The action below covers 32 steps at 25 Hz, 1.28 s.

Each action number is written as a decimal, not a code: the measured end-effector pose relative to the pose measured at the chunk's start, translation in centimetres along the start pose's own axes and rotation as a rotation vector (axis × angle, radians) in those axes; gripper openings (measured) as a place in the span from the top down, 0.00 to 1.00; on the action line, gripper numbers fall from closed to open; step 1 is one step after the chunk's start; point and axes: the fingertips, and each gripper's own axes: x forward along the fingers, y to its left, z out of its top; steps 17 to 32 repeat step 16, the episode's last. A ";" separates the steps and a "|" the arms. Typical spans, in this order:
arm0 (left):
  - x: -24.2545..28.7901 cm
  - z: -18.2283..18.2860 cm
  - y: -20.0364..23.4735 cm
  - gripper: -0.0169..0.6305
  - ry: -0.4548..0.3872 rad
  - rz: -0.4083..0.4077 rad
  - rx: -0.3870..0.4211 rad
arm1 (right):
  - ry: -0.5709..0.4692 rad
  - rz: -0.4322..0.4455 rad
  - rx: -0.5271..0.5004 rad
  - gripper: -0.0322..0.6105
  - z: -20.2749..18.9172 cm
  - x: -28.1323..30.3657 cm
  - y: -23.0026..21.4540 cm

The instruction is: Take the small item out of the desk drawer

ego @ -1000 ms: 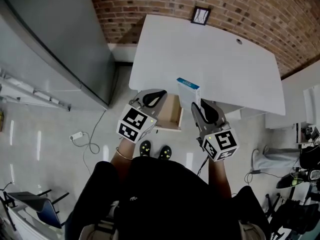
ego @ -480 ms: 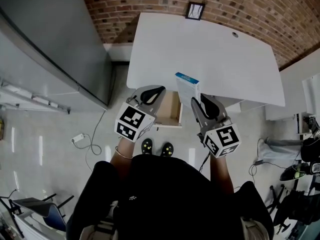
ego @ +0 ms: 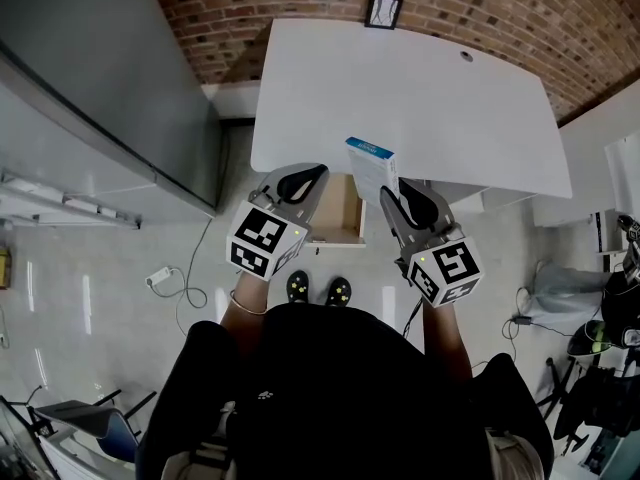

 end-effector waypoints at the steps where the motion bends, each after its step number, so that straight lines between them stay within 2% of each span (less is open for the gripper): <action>1: 0.0 0.0 0.0 0.98 -0.001 0.000 -0.001 | 0.001 -0.001 0.001 0.78 -0.1 0.0 0.0; 32: 0.6 0.1 0.0 0.98 -0.016 -0.006 -0.018 | 0.005 -0.021 0.018 0.78 -0.8 -0.4 -0.9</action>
